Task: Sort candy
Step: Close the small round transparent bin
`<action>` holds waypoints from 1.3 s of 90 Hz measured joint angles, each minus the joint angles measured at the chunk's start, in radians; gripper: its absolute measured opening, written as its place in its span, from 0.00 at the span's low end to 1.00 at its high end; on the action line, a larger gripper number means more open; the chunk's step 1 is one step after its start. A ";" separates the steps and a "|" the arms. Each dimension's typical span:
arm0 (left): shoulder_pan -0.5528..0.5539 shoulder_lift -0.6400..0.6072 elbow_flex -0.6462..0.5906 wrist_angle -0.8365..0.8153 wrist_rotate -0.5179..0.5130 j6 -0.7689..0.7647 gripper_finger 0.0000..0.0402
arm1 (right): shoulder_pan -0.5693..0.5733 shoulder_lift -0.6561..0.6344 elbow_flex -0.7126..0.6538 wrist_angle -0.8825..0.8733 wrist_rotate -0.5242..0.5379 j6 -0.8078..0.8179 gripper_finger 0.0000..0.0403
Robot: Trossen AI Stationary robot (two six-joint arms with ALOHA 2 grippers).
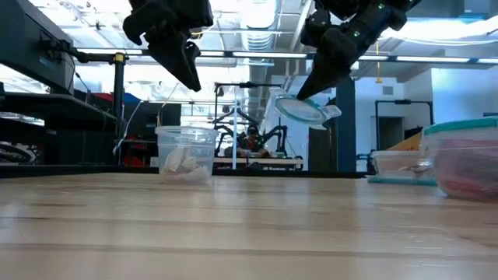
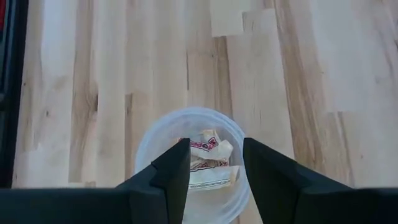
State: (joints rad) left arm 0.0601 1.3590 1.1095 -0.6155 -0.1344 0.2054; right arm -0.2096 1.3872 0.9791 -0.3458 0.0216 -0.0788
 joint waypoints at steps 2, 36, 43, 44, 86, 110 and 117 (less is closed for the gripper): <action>0.000 0.000 0.000 0.000 0.000 0.000 0.33 | 0.000 0.000 0.000 0.000 0.000 0.000 0.00; 0.062 0.000 0.000 0.009 0.000 0.003 0.33 | 0.000 0.000 0.000 0.000 0.000 0.009 0.00; 0.085 0.000 0.000 0.029 0.017 0.008 0.33 | 0.005 0.000 0.000 0.007 0.000 0.016 0.00; 0.087 0.000 0.000 0.031 0.024 0.009 0.33 | 0.006 0.000 0.000 0.009 0.000 0.017 0.00; 0.120 0.000 0.000 0.116 0.060 0.152 0.33 | 0.072 -0.021 0.000 0.141 -0.268 0.074 0.00; 0.108 0.000 0.000 0.228 0.061 0.281 0.33 | 0.072 -0.062 0.000 0.320 -0.599 0.132 0.00; 0.096 0.000 0.000 0.262 0.082 0.304 0.33 | 0.072 -0.070 0.000 0.355 -0.630 0.135 0.00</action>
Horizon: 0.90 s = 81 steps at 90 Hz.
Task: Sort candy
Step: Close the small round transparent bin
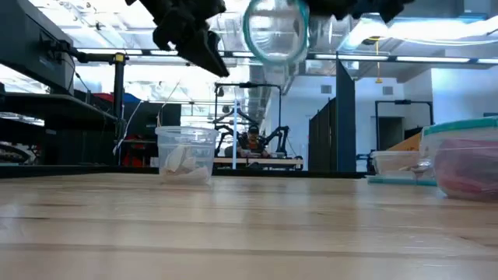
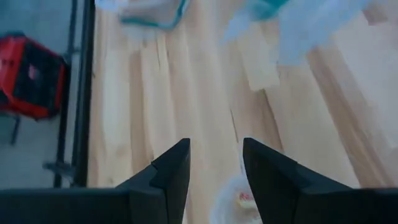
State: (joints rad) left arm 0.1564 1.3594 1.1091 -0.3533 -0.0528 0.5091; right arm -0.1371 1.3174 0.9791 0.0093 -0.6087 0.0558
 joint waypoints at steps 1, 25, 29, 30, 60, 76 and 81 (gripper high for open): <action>-0.001 0.000 0.000 0.005 0.003 0.003 0.33 | 0.000 -0.001 0.000 0.003 -0.005 0.000 0.00; -0.033 0.000 0.000 0.124 0.050 0.014 0.33 | 0.000 -0.003 0.000 0.079 -0.126 0.024 0.00; -0.038 0.000 0.000 0.134 0.052 0.012 0.33 | -0.004 -0.003 0.000 0.076 -0.126 0.023 0.00; -0.039 0.000 0.000 0.136 0.055 0.011 0.33 | -0.004 -0.003 0.000 0.076 -0.126 0.021 0.00; -0.045 0.001 0.000 0.247 0.215 -0.121 0.33 | -0.006 -0.003 0.000 0.082 -0.105 -0.032 0.00; -0.050 0.001 0.000 0.276 0.294 -0.158 0.33 | -0.006 -0.003 0.000 0.080 -0.094 -0.049 0.00; -0.057 0.001 0.000 0.277 0.296 -0.158 0.31 | -0.005 -0.003 0.000 0.080 -0.093 -0.053 0.00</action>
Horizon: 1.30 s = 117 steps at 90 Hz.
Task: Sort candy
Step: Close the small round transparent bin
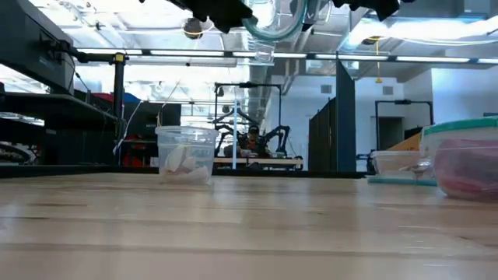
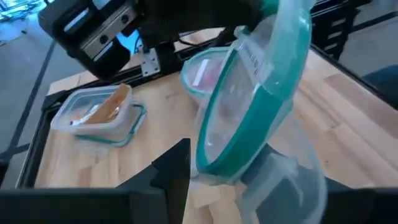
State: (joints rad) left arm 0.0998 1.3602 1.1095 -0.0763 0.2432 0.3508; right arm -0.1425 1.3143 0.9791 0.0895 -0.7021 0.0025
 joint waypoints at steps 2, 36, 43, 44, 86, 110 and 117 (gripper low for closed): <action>-0.003 0.000 0.000 0.001 0.000 0.000 0.30 | 0.000 0.000 0.000 0.000 0.000 0.000 0.00; -0.024 0.000 -0.002 0.002 0.012 -0.001 0.02 | -0.005 -0.001 0.000 -0.033 0.031 0.023 0.01; -0.023 0.000 -0.002 -0.014 0.008 -0.012 0.02 | -0.012 -0.001 0.000 -0.039 0.052 0.065 0.04; -0.023 0.000 -0.002 -0.017 0.008 -0.014 0.02 | -0.014 -0.001 0.000 -0.040 0.054 0.068 0.05; -0.023 -0.030 0.000 -0.216 -0.114 -0.247 0.02 | -0.163 -0.117 0.000 -0.337 0.173 -0.003 0.40; 0.020 -0.155 -0.026 -0.371 -0.081 -0.568 0.02 | -0.235 -0.216 0.000 -0.487 0.308 -0.038 0.41; 0.072 -0.200 -0.096 -0.355 0.022 -0.643 0.02 | -0.234 -0.206 0.000 -0.498 0.307 -0.055 0.41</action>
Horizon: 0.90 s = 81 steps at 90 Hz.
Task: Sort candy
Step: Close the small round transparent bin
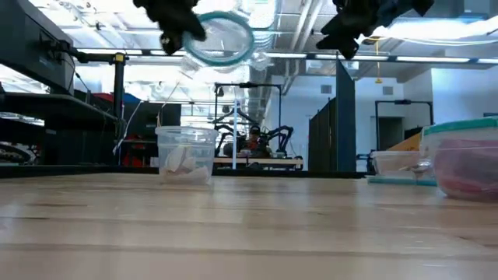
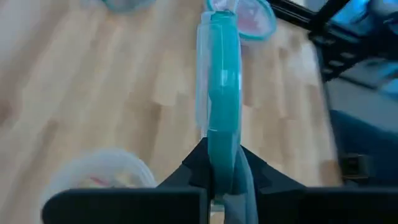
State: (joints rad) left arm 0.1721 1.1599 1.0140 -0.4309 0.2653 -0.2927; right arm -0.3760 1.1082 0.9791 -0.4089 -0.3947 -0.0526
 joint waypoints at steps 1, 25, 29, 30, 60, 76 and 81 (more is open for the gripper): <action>0.009 -0.006 -0.011 0.005 0.015 -0.015 0.02 | 0.001 0.003 0.000 -0.001 0.000 -0.003 0.41; 0.235 -0.087 -0.279 0.265 0.354 -0.295 0.02 | 0.002 0.101 -0.023 -0.009 0.000 -0.032 0.41; 0.254 -0.082 -0.298 0.269 0.369 -0.307 0.02 | 0.002 0.117 -0.032 -0.008 0.000 -0.033 0.41; 0.258 -0.079 -0.301 0.270 0.371 -0.307 0.02 | 0.002 0.121 -0.035 -0.006 0.000 -0.033 0.41; 0.398 0.009 -0.390 0.367 0.535 -0.324 0.02 | 0.015 0.155 -0.074 0.011 0.000 -0.008 0.41; 0.438 0.058 -0.418 0.405 0.597 -0.334 0.02 | 0.027 0.155 -0.074 0.025 0.000 0.000 0.41; 0.443 0.072 -0.424 0.405 0.595 -0.327 0.02 | 0.033 0.155 -0.074 0.027 0.000 0.000 0.41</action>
State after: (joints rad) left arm 0.6152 1.2315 0.5902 -0.0255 0.8600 -0.6194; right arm -0.3435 1.2629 0.9051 -0.3824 -0.3946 -0.0525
